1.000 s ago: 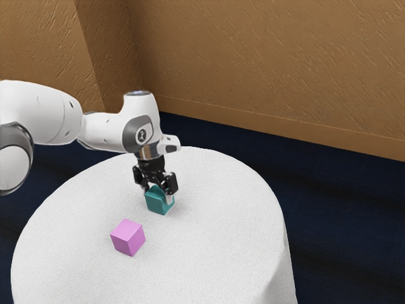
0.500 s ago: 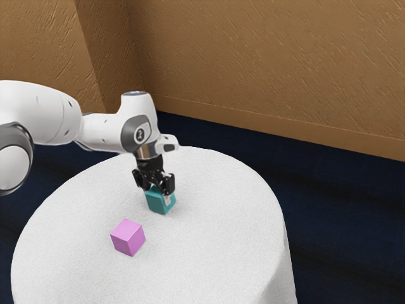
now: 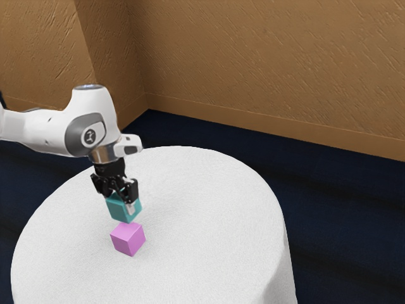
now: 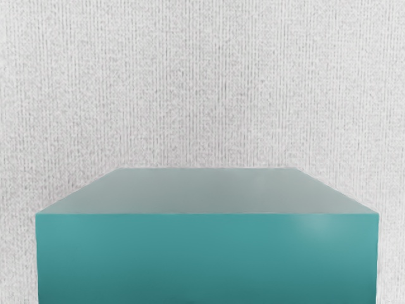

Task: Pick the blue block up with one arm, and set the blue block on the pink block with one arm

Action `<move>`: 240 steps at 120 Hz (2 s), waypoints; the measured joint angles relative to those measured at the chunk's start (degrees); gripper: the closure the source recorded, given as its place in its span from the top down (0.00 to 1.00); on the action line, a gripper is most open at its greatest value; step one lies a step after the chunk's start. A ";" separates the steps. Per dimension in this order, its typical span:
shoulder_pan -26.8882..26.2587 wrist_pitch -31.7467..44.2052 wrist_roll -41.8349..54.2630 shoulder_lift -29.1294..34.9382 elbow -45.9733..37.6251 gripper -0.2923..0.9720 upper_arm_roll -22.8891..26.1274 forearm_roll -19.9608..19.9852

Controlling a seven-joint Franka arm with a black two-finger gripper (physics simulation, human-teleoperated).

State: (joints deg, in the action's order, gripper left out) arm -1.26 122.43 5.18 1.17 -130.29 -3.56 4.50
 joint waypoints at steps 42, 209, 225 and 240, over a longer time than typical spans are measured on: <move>1.22 2.08 -1.21 -1.05 -0.84 0.52 -0.01 -1.97; -2.26 -5.66 -1.81 2.94 9.09 0.72 1.48 -1.32; -0.17 -13.91 -1.82 2.30 28.27 0.73 1.21 -1.04; 2.63 -22.30 -1.73 2.27 38.65 0.74 -0.04 -0.98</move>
State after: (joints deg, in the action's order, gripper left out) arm 1.38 100.14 3.45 3.44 -91.64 -3.60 3.52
